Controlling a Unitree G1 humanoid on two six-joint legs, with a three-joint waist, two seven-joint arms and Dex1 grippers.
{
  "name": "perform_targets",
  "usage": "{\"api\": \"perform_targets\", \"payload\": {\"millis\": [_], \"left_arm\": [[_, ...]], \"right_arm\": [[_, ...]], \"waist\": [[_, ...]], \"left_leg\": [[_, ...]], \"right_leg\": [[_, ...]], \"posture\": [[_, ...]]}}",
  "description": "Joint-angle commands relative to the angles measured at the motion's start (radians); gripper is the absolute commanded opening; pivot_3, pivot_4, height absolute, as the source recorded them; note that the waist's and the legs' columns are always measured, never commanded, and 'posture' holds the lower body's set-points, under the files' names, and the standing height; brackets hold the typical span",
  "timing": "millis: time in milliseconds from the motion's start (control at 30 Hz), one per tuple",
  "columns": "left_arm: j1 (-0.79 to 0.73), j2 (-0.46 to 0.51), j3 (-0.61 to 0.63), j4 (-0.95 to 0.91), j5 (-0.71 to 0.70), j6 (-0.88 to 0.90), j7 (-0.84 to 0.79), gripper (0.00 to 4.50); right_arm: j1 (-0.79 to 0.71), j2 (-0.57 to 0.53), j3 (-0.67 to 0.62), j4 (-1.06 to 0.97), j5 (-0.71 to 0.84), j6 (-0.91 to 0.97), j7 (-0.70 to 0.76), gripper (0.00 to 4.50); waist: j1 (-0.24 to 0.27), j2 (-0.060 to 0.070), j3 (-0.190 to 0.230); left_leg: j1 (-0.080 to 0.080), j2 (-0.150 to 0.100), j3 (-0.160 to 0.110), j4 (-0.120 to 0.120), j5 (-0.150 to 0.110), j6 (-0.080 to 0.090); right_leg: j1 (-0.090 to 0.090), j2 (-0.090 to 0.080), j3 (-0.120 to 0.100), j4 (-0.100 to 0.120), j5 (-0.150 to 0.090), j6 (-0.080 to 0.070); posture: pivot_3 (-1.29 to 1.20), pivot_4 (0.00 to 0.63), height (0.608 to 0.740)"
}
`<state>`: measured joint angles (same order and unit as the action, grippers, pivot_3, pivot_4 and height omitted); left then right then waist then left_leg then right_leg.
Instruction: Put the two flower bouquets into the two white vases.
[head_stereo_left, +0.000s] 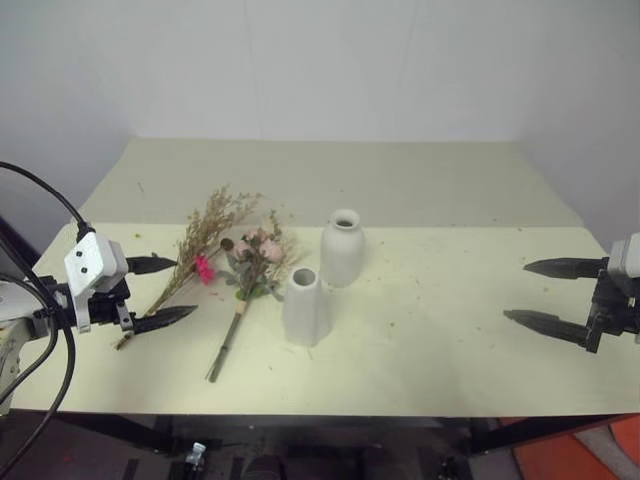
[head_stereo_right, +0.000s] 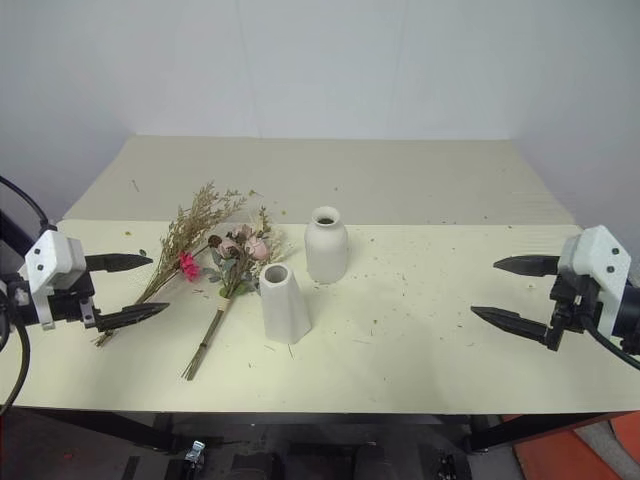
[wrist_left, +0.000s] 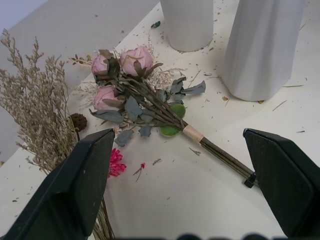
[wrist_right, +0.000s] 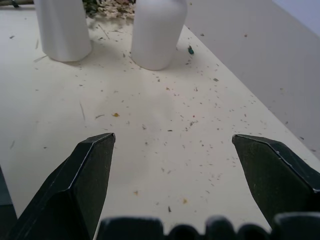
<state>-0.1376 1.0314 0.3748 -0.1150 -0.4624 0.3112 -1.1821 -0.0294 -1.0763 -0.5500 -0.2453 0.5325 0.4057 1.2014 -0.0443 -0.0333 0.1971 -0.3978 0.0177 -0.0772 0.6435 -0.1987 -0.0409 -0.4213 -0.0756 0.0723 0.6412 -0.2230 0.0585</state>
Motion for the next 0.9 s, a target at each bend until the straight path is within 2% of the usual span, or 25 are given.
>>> {"api": "perform_targets", "payload": {"millis": [33, 533, 900], "left_arm": [[0.016, 0.026, 0.048, -0.032, 0.002, 0.010, 0.014, 4.50], [0.045, 0.029, 0.068, -0.053, -0.006, 0.030, 0.025, 4.50], [0.017, 0.055, 0.037, -0.052, 0.030, 0.103, 0.088, 4.50]], "right_arm": [[-0.027, -0.026, 0.004, -0.001, 0.002, 0.000, 0.000, 4.47], [-0.028, -0.029, 0.010, -0.021, 0.010, 0.022, -0.005, 4.47], [-0.041, -0.025, 0.011, -0.031, 0.022, 0.027, -0.007, 4.47]], "waist": [[0.000, 0.000, 0.000], [-0.001, 0.000, 0.000], [-0.001, 0.000, 0.000]], "left_leg": [[0.000, 0.000, 0.000, 0.000, 0.000, 0.000], [0.000, 0.000, 0.000, 0.000, 0.000, 0.000], [0.000, 0.000, 0.000, 0.000, 0.000, 0.000]], "right_leg": [[0.000, 0.000, 0.000, 0.000, 0.000, 0.000], [0.000, 0.000, 0.000, 0.000, 0.000, 0.000], [0.000, 0.000, 0.000, 0.000, 0.000, 0.000]], "posture": [[0.00, 0.150, 0.740], [0.00, 0.150, 0.740], [0.00, 0.150, 0.740]]}}
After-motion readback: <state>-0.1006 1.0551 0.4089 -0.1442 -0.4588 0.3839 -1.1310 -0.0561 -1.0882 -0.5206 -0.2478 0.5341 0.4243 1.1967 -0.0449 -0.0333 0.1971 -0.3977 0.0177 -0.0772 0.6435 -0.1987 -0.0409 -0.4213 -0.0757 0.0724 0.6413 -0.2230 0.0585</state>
